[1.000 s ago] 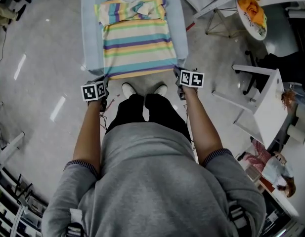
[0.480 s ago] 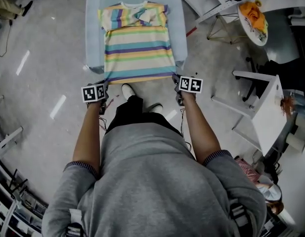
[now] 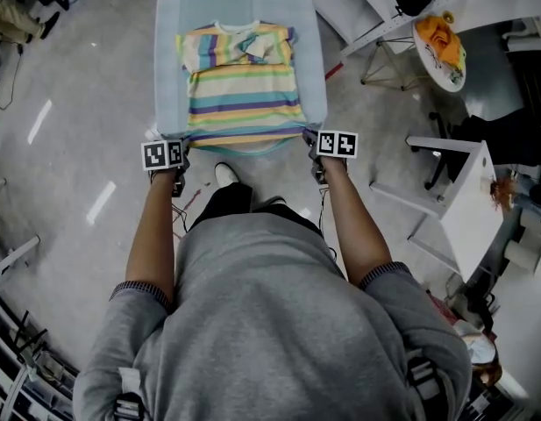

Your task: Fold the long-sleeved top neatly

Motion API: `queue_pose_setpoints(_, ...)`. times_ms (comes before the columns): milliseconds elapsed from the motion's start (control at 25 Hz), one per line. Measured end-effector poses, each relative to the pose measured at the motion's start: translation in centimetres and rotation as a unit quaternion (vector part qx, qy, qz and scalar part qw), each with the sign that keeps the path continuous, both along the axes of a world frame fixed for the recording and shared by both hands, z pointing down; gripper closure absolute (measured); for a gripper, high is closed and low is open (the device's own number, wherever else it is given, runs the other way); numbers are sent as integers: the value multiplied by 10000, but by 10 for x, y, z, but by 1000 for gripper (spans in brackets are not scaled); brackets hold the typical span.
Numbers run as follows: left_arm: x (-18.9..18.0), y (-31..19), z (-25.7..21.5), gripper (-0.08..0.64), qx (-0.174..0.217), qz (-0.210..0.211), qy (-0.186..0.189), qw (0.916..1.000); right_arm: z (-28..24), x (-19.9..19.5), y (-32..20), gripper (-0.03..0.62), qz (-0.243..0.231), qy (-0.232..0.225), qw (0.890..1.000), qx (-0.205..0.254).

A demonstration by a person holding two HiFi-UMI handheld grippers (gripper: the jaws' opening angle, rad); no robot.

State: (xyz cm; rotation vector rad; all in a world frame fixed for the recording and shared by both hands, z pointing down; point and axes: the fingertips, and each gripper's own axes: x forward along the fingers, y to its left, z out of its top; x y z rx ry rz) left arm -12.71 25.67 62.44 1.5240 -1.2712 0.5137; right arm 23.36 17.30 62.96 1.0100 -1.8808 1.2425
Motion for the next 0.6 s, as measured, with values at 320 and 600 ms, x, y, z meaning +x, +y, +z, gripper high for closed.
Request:
queue_pose_setpoints(320, -26, -58, -28, 525, 220, 97, 46, 9997, -26, -25, -53, 568, 69, -63, 9996, 248)
queue_pose_setpoints(600, -39, -109, -44, 523, 341, 69, 45, 9994, -38, -37, -108, 568, -70, -206, 9991, 365)
